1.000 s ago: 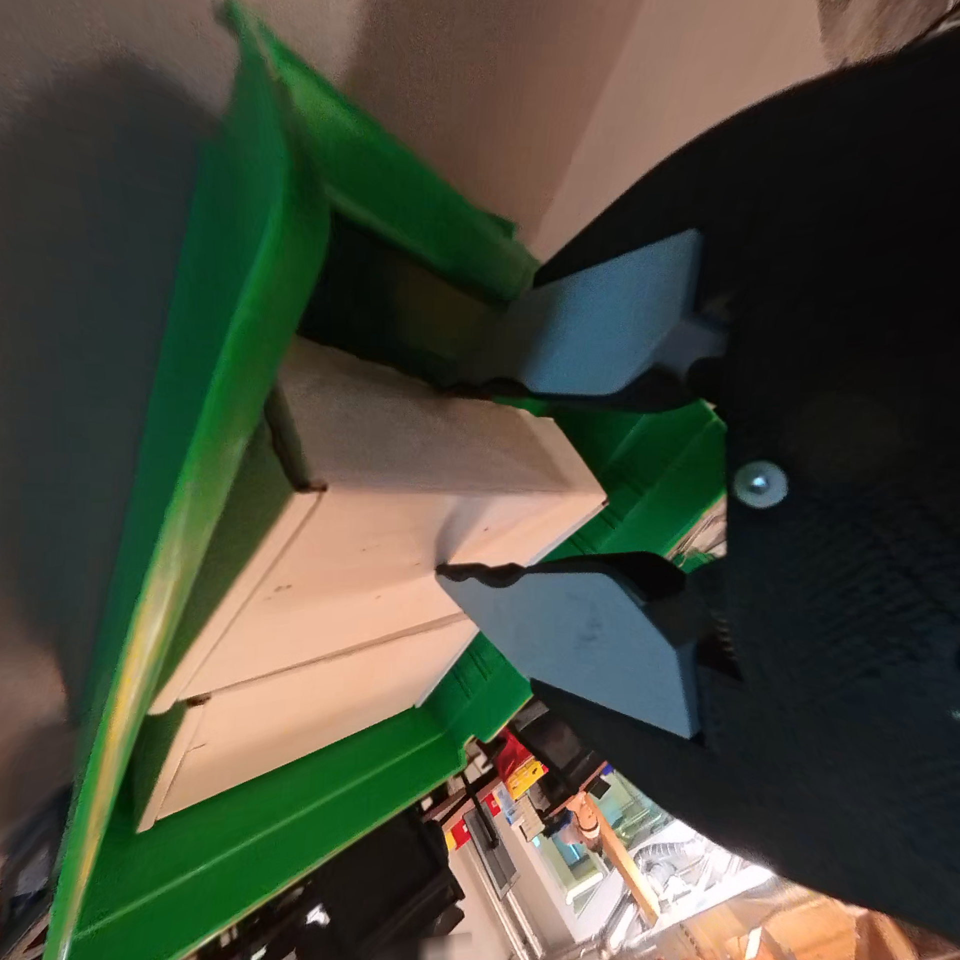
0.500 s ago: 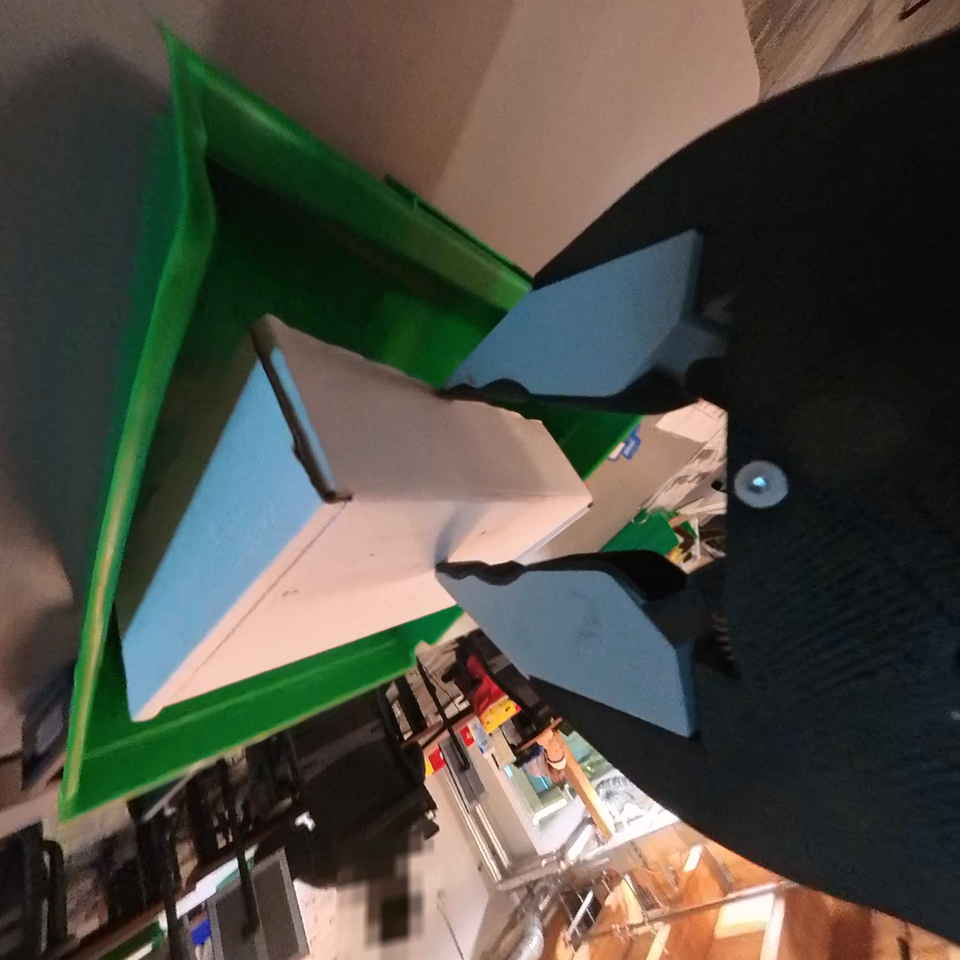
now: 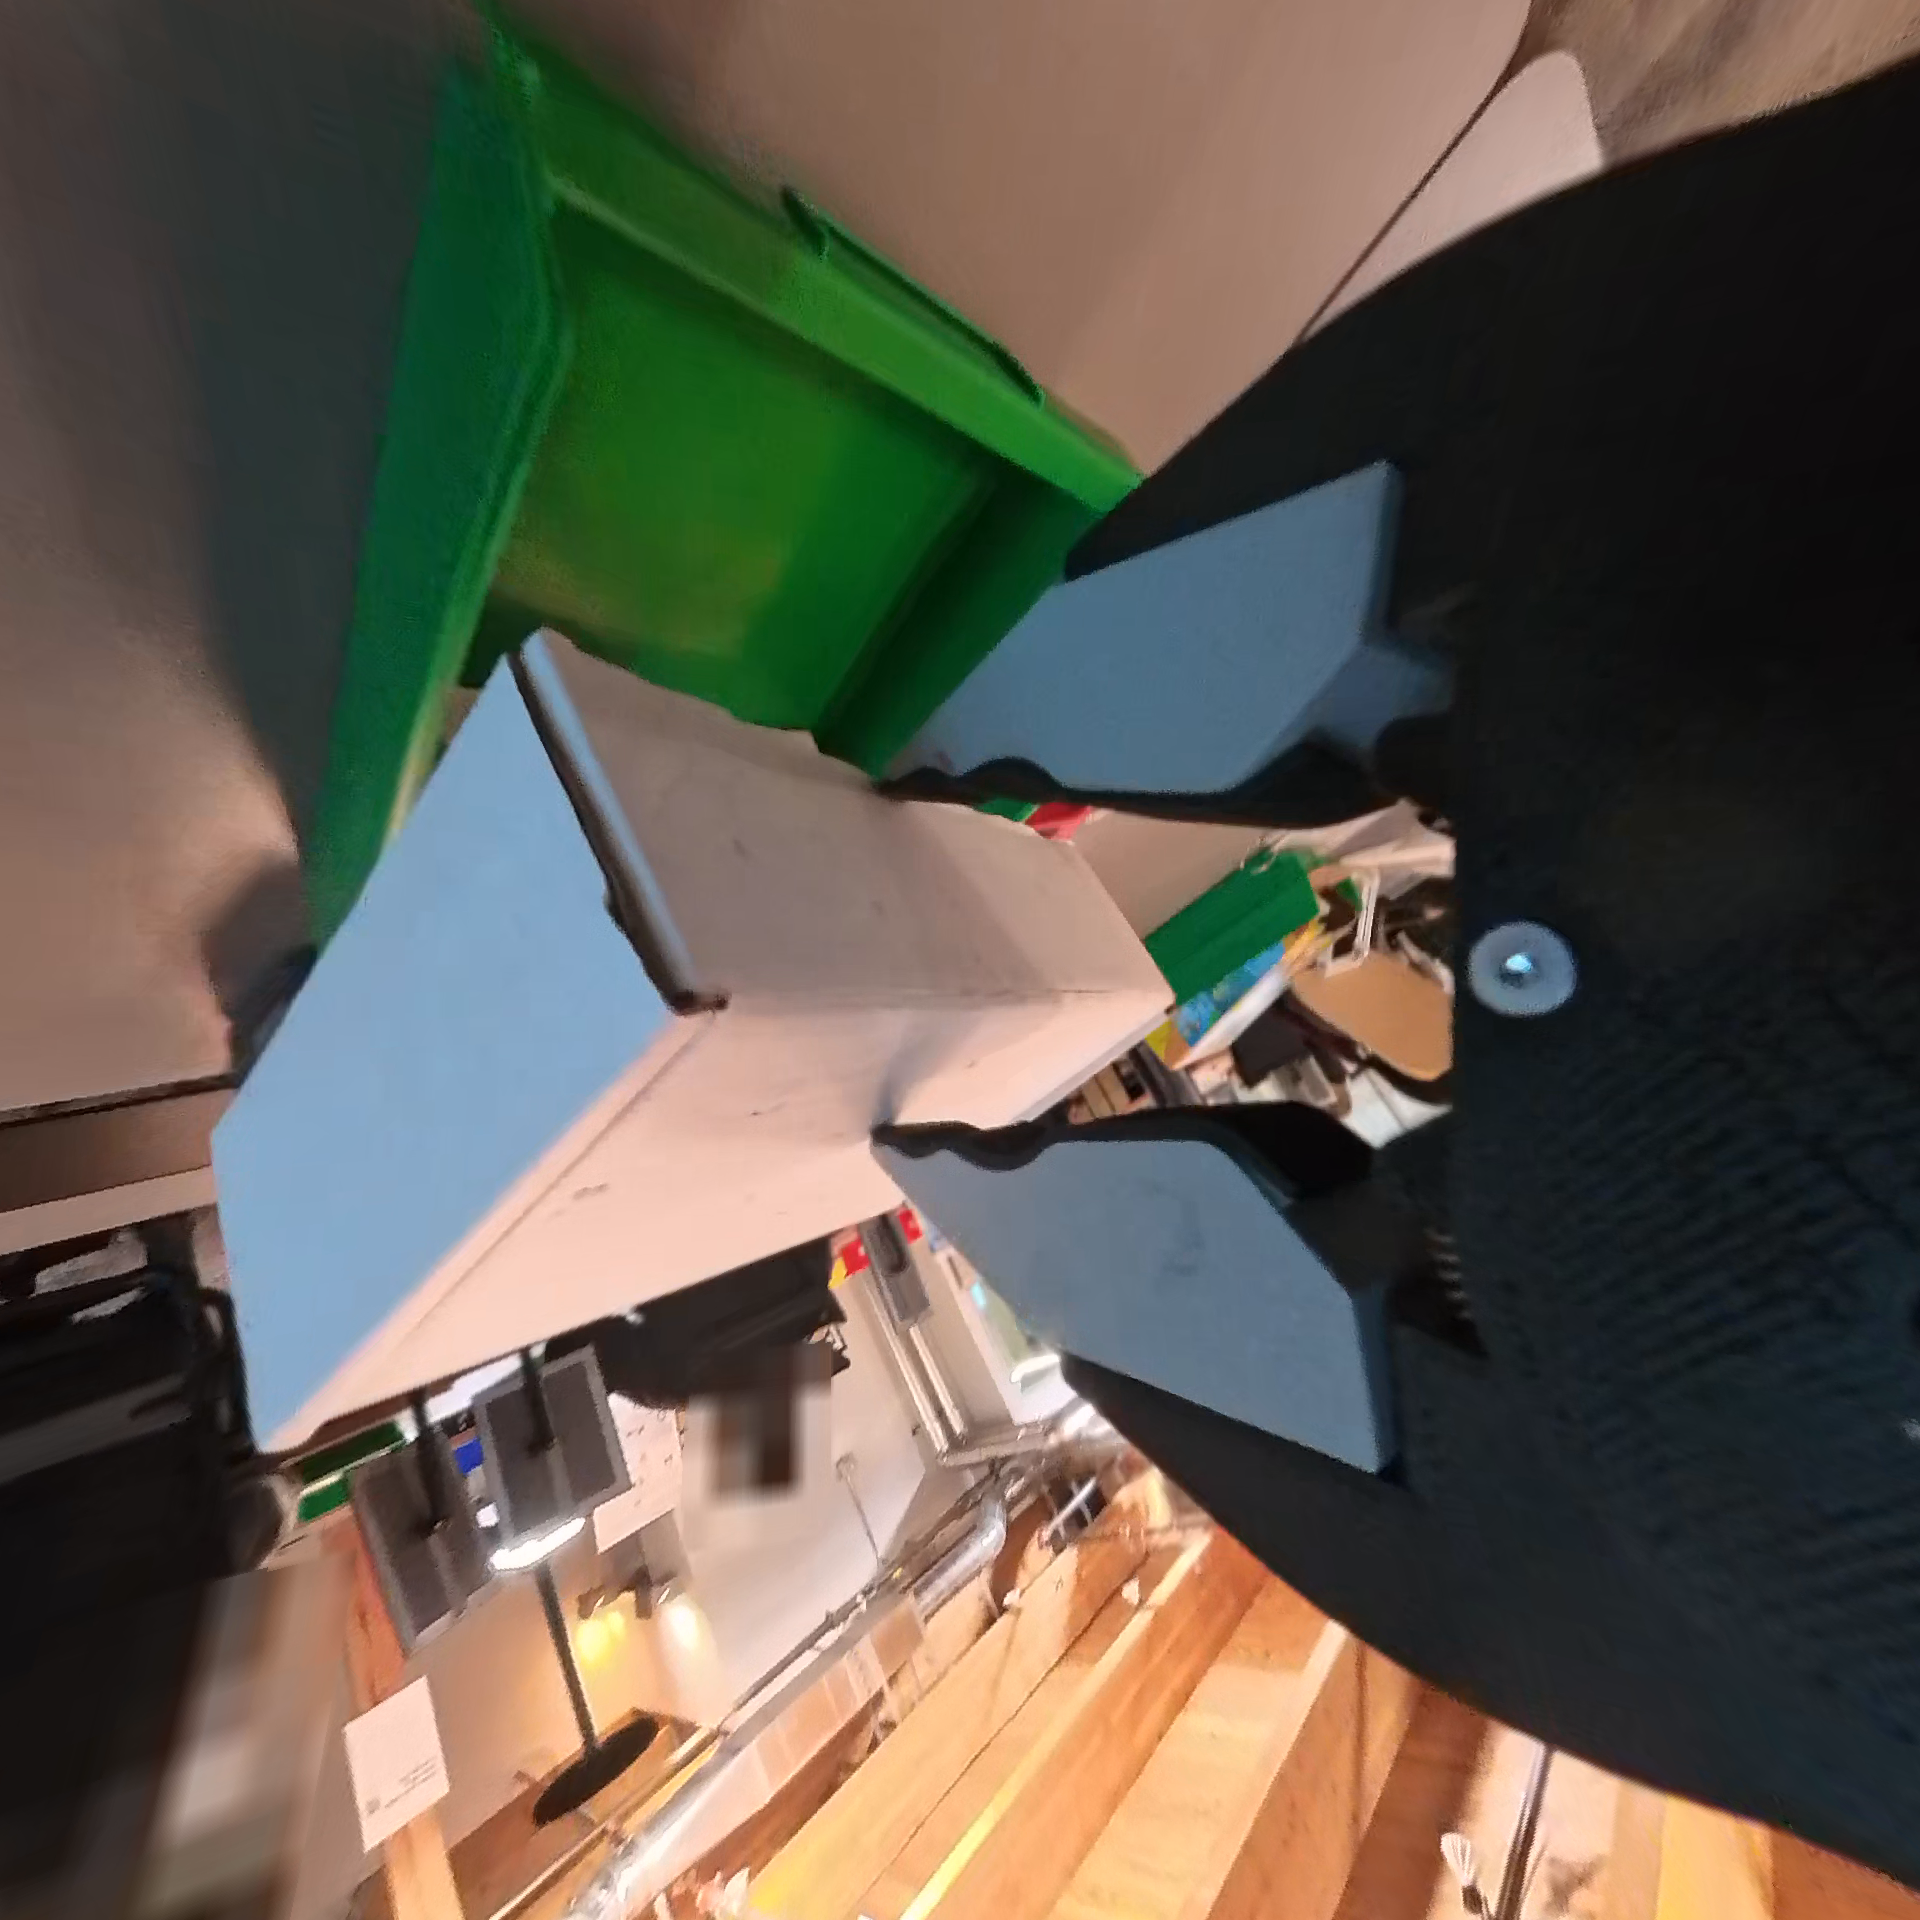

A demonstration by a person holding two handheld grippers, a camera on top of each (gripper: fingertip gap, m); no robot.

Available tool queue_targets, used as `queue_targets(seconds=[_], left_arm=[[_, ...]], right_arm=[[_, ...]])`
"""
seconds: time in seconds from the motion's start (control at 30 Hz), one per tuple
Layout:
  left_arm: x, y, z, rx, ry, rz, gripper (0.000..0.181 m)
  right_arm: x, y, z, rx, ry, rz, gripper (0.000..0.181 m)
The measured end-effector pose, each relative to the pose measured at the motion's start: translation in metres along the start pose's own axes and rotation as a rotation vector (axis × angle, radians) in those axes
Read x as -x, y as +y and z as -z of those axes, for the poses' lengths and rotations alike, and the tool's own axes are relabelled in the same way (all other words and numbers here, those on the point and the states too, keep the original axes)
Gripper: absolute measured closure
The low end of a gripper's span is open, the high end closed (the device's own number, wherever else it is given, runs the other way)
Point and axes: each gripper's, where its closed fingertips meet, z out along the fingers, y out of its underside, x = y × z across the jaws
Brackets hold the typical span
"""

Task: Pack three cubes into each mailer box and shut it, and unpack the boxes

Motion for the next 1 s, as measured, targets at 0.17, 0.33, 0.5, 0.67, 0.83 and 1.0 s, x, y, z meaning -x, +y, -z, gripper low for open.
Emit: queue_targets(seconds=[0.17, 0.33, 0.5, 0.67, 0.83, 1.0], left_arm=[[0.002, -0.044, 0.02, -0.039, -0.025, -0.107, 0.122], [-0.025, -0.105, 0.028, -0.135, 0.052, -0.212, 0.125], [-0.061, -0.165, 0.023, -0.213, 0.119, -0.277, 0.181], [-0.104, -0.222, 0.006, -0.342, 0.165, -0.144, 0.181], [-0.096, -0.214, 0.005, -0.409, 0.239, 0.225, 0.181], [-0.057, -0.169, -0.034, -0.283, 0.168, 0.672, 0.181]], right_arm=[[0.003, -0.004, 0.004, -0.035, -0.009, 0.007, 0.096], [0.012, -0.014, 0.013, -0.114, -0.077, -0.006, 0.096], [-0.018, -0.017, 0.026, -0.144, 0.043, -0.012, 0.102], [-0.048, -0.007, 0.033, -0.106, 0.171, -0.027, 0.109], [-0.065, -0.008, 0.043, -0.131, 0.21, -0.065, 0.109], [-0.055, -0.028, 0.062, -0.266, 0.182, -0.035, 0.135]])
